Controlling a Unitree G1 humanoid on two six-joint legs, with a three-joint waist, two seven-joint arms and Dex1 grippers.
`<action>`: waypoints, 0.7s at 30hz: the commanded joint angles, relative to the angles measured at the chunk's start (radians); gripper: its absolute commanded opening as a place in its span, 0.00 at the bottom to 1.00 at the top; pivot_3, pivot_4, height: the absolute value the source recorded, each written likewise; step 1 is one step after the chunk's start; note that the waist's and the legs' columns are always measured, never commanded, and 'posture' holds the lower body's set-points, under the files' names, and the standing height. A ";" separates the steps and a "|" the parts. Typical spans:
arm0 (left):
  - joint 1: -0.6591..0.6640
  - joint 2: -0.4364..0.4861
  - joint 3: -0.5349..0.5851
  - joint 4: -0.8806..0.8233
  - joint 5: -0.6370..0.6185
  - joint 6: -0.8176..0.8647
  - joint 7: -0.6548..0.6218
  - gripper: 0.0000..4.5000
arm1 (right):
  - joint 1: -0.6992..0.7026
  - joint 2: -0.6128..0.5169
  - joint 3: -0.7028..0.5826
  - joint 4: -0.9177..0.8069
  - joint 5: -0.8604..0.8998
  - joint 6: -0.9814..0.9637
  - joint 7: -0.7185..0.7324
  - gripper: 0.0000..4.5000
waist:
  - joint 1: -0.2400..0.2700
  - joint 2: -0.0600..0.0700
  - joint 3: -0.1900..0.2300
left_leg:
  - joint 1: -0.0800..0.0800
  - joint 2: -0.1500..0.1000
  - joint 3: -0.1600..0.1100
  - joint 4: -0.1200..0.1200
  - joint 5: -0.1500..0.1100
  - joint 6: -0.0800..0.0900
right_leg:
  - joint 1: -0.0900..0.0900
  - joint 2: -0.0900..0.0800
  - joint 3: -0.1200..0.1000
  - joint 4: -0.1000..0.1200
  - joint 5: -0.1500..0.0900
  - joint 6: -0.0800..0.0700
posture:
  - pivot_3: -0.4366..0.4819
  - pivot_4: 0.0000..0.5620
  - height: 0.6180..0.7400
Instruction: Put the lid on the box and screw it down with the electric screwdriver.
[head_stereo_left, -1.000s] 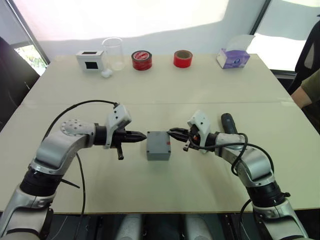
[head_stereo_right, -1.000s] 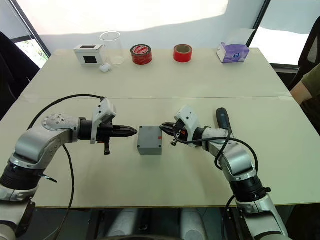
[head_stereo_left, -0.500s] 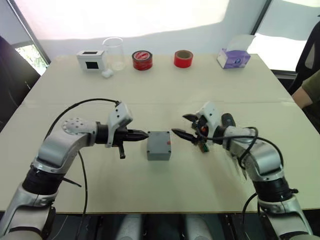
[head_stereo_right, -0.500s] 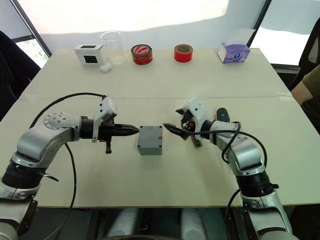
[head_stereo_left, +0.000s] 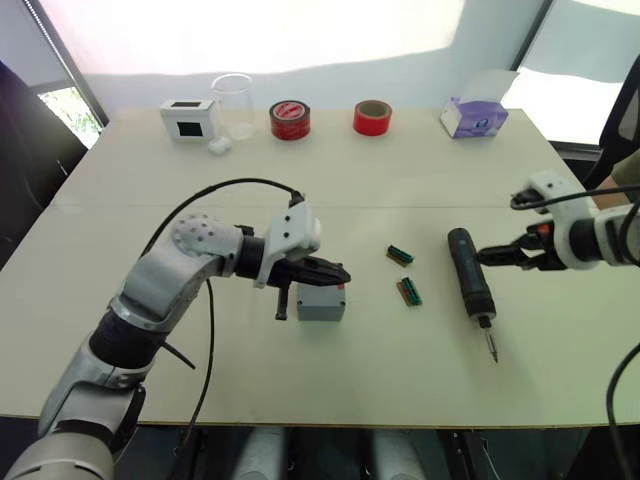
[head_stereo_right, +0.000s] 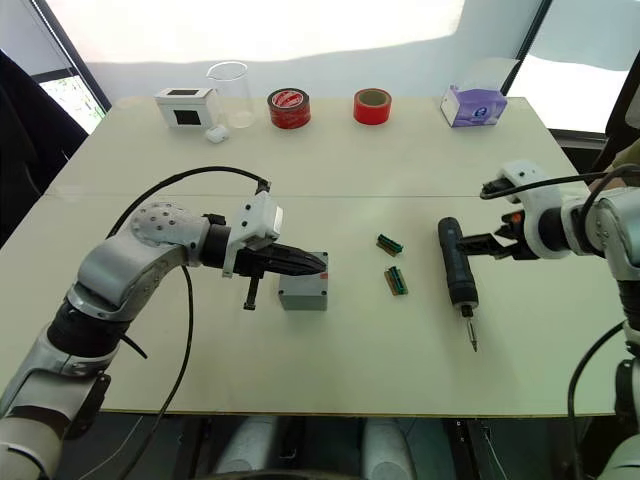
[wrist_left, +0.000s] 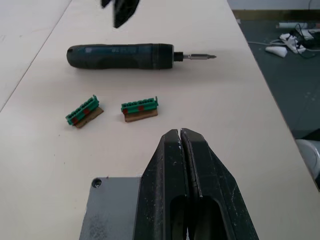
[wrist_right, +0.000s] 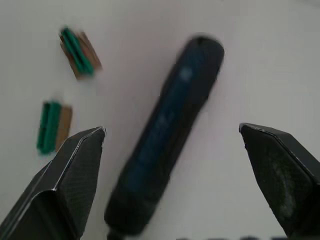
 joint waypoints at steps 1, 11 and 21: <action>-0.005 -0.016 0.002 -0.033 -0.007 -0.014 0.005 0.00 | -0.008 -0.005 0.047 0.045 0.014 0.004 0.027 1.00 | -0.002 0.000 0.000 | 0.000 0.000 0.000 0.000 0.000 0.000 | 0.000 0.000 0.000 0.000 0.000 0.000 | 0.48 0.27 1.00; 0.045 -0.024 0.016 -0.069 -0.014 0.006 0.056 0.00 | -0.099 0.049 0.213 0.216 -0.019 -0.032 0.065 1.00 | 0.000 0.000 0.000 | 0.000 0.000 0.000 0.000 0.000 0.000 | -0.001 0.000 0.000 0.001 0.000 0.000 | 0.48 0.27 1.00; 0.072 -0.023 0.028 -0.092 -0.022 0.021 0.097 0.00 | -0.135 0.085 0.372 0.271 -0.066 -0.087 0.150 1.00 | 0.000 0.000 0.000 | 0.000 0.000 0.000 0.000 0.000 0.000 | -0.001 0.000 0.000 0.001 0.000 0.000 | 0.48 0.27 1.00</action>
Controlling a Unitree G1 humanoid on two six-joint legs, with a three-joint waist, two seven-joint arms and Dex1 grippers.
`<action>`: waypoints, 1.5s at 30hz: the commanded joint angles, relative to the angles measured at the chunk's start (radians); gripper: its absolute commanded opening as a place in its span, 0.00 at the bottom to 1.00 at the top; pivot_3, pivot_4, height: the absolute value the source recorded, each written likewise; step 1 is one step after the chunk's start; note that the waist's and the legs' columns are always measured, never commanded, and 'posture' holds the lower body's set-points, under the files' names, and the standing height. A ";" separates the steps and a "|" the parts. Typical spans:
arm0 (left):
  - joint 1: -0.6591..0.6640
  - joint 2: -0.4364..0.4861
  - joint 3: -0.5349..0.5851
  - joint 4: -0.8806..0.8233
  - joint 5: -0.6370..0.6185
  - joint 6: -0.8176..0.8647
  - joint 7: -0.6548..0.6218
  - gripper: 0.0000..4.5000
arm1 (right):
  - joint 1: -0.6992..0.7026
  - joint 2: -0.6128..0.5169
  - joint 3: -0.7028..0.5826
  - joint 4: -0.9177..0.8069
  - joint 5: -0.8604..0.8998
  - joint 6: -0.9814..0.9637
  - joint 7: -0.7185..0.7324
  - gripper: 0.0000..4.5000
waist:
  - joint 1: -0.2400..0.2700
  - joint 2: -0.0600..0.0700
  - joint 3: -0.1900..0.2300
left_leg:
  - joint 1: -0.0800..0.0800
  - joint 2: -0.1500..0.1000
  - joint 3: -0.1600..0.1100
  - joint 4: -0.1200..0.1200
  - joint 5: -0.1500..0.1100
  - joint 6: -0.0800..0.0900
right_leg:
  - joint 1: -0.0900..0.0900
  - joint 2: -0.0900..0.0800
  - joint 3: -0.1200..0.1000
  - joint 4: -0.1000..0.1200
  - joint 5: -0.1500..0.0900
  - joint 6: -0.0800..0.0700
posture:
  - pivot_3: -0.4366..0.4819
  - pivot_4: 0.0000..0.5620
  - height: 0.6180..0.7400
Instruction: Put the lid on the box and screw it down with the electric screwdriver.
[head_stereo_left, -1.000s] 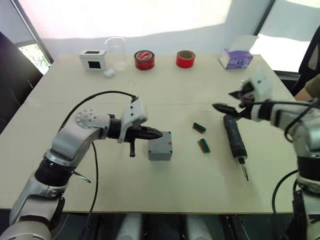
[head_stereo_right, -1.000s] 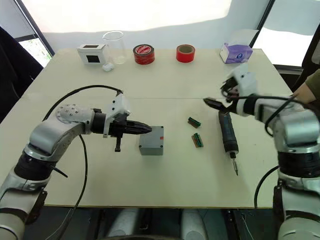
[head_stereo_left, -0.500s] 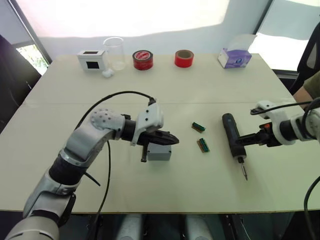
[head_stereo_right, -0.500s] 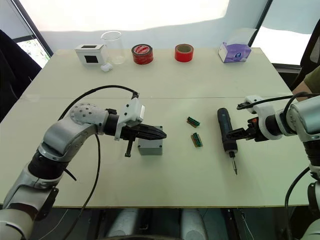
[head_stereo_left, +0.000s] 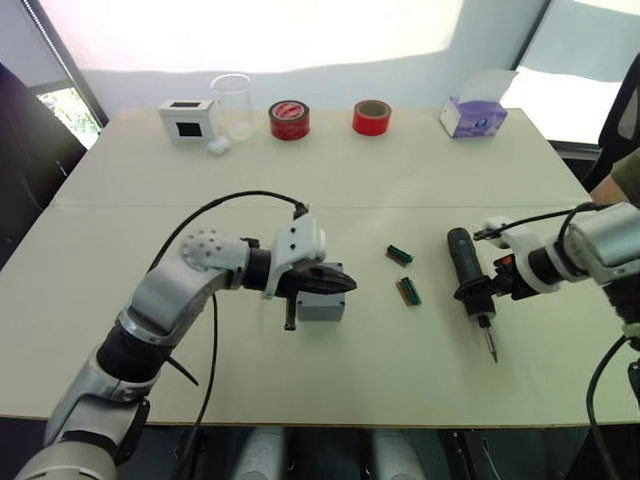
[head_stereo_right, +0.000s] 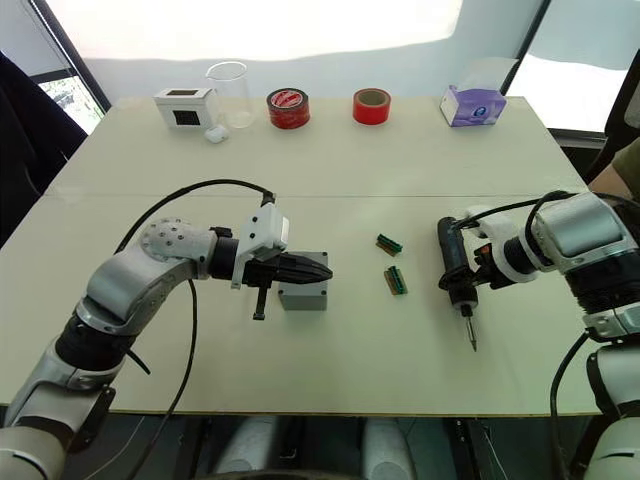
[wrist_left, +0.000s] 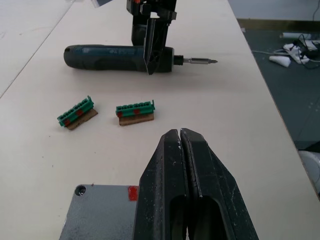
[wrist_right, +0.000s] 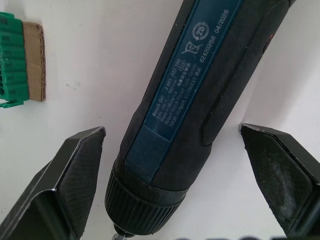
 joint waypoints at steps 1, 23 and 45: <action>0.001 -0.003 0.034 -0.041 -0.024 0.002 0.014 0.00 | -0.005 0.003 0.038 0.001 -0.012 -0.016 0.040 0.88 | 0.000 0.000 0.000 | 0.000 0.000 0.000 0.000 0.000 0.000 | 0.000 0.000 0.000 0.000 0.000 0.000 | 0.48 0.27 1.00; -0.046 0.081 0.164 0.210 0.009 -0.059 0.009 0.00 | -0.107 0.354 -0.727 -0.085 0.166 -0.518 -0.216 0.40 | -0.033 0.001 0.003 | -0.003 0.001 0.003 -0.002 0.002 -0.003 | -0.008 0.001 0.004 0.004 0.000 0.000 | 0.48 0.27 1.00; -0.015 0.086 0.016 0.200 0.080 -0.046 -0.047 0.00 | 0.369 0.791 -0.464 -0.651 0.179 -0.841 -0.412 0.40 | -0.017 -0.003 0.000 | -0.015 -0.003 -0.005 0.002 0.006 -0.007 | -0.014 0.001 0.000 0.006 0.003 0.004 | 0.48 0.27 1.00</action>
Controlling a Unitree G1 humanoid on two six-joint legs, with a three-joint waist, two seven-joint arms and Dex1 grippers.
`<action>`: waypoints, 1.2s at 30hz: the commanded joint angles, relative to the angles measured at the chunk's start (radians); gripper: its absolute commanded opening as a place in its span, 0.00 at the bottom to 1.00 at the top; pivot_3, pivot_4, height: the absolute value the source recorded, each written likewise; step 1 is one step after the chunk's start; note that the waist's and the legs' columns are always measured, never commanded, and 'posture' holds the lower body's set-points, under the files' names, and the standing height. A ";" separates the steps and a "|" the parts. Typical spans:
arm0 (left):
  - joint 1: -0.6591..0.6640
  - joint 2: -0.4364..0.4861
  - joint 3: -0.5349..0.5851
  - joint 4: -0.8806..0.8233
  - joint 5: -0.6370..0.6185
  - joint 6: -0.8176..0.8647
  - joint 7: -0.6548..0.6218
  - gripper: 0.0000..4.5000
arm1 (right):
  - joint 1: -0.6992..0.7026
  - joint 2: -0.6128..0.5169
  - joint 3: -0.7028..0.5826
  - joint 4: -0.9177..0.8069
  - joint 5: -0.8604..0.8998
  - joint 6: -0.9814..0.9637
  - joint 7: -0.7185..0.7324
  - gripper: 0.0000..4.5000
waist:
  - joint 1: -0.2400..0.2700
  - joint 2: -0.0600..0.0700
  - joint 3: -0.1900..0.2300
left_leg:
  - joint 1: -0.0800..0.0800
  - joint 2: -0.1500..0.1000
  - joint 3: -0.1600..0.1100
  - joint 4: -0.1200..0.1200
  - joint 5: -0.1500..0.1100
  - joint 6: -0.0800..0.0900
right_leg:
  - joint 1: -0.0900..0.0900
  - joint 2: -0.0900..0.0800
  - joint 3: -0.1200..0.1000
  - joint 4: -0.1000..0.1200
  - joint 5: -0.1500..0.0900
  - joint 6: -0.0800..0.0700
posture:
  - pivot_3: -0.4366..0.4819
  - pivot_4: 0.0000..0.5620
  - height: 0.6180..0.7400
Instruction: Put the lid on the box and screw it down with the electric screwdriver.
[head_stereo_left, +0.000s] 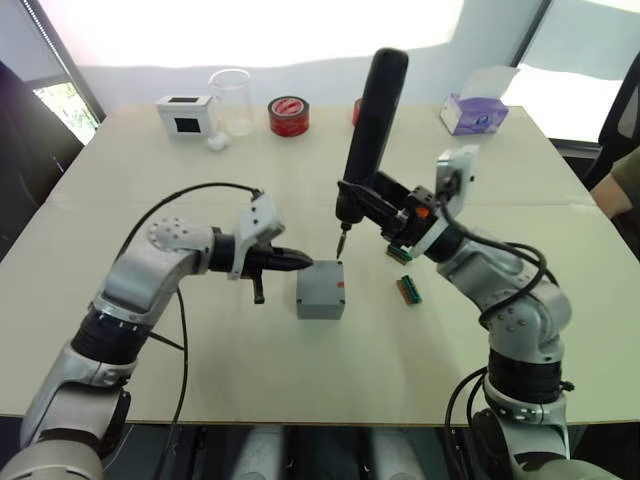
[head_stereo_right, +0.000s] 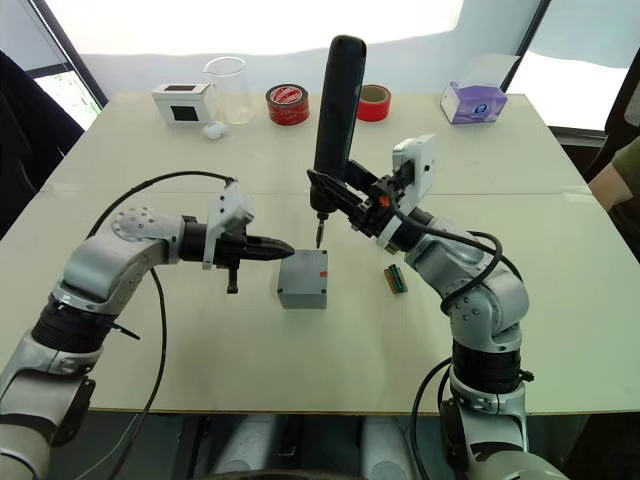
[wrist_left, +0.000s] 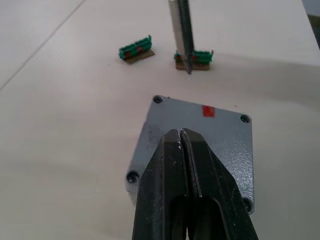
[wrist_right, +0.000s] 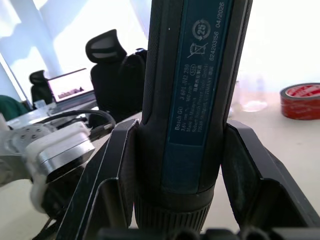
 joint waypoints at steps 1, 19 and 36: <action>-0.009 -0.009 -0.013 -0.014 0.028 -0.023 0.003 0.00 | 0.006 0.004 0.050 -0.012 -0.055 -0.099 0.027 0.40 | -0.004 0.000 0.000 | 0.000 0.000 0.000 0.000 0.000 0.000 | 0.000 0.000 0.000 0.000 0.000 0.000 | 0.48 0.27 1.00; 0.012 -0.019 -0.032 0.015 0.077 -0.044 0.005 0.00 | 0.033 0.003 0.128 0.106 -0.201 -0.270 0.043 0.40 | -0.005 0.000 0.000 | 0.000 0.002 0.000 0.000 0.000 -0.001 | 0.000 0.001 0.000 0.000 0.000 0.000 | 0.48 0.27 1.00; 0.020 -0.018 -0.041 0.021 0.096 -0.049 -0.002 0.00 | 0.133 -0.063 0.217 0.129 -0.262 -0.239 0.105 0.40 | -0.004 -0.001 -0.001 | 0.021 0.002 0.000 -0.003 -0.004 0.006 | 0.020 0.001 0.000 -0.003 -0.002 -0.003 | 0.48 0.27 1.00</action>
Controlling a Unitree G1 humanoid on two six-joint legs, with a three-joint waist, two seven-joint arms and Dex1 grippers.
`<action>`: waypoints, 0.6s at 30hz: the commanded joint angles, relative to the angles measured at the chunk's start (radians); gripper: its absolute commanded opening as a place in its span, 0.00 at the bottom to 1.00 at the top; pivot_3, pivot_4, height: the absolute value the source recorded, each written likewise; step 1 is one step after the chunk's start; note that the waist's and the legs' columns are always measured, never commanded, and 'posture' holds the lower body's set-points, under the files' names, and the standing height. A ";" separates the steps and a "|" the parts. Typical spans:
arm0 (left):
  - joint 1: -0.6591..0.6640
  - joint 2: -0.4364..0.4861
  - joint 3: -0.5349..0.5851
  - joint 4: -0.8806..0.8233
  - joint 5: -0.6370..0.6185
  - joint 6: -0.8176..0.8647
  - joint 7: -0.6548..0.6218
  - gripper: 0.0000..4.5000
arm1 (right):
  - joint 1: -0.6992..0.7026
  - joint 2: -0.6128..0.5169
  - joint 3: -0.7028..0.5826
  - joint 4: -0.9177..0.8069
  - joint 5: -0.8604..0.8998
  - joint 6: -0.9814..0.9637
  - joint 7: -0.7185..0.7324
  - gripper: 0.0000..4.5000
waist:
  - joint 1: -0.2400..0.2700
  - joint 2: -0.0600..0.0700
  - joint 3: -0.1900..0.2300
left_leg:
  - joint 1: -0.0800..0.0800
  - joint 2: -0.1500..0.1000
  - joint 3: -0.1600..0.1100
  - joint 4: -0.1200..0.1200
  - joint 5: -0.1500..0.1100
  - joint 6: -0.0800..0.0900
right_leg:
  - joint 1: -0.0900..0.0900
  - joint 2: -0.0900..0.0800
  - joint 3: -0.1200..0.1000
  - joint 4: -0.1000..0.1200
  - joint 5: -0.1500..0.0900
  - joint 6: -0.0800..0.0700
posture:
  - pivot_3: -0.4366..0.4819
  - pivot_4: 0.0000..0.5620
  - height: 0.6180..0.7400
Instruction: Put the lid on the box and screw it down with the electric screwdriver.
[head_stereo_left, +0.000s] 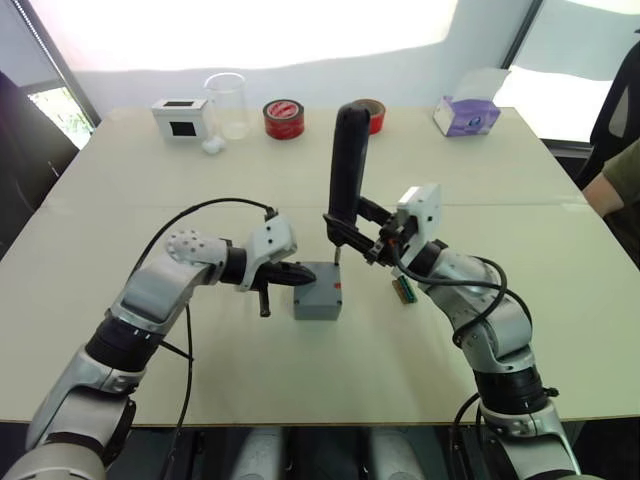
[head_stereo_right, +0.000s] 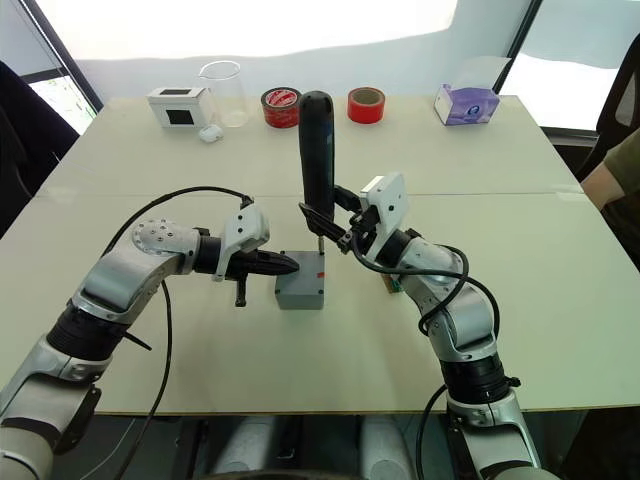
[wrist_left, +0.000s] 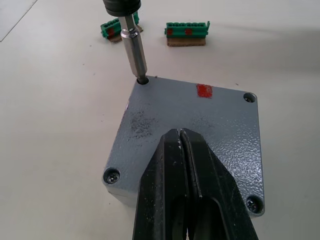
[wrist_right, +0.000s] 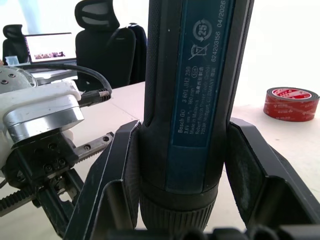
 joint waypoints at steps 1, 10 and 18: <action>0.010 0.004 -0.012 0.011 0.022 -0.010 -0.006 0.00 | 0.040 -0.008 0.047 0.031 -0.020 0.067 -0.004 0.40 | 0.000 0.000 0.000 | 0.003 0.000 0.000 0.000 0.000 0.000 | 0.002 0.000 0.000 -0.001 -0.001 -0.001 | 0.48 0.27 1.00; 0.011 0.002 -0.013 0.028 0.038 -0.017 -0.019 0.00 | 0.069 -0.008 0.094 0.023 -0.047 0.095 -0.023 0.40 | 0.000 -0.001 -0.003 | 0.012 0.000 0.000 -0.003 -0.001 0.001 | 0.010 0.000 0.000 -0.001 -0.002 -0.002 | 0.48 0.27 1.00; 0.019 0.000 -0.025 0.027 0.060 -0.019 -0.018 0.00 | 0.064 0.019 0.113 0.047 -0.077 0.124 -0.070 0.40 | 0.000 -0.001 -0.012 | 0.012 0.000 0.000 -0.003 -0.001 0.001 | 0.010 0.000 0.000 -0.001 -0.002 -0.003 | 0.48 0.27 1.00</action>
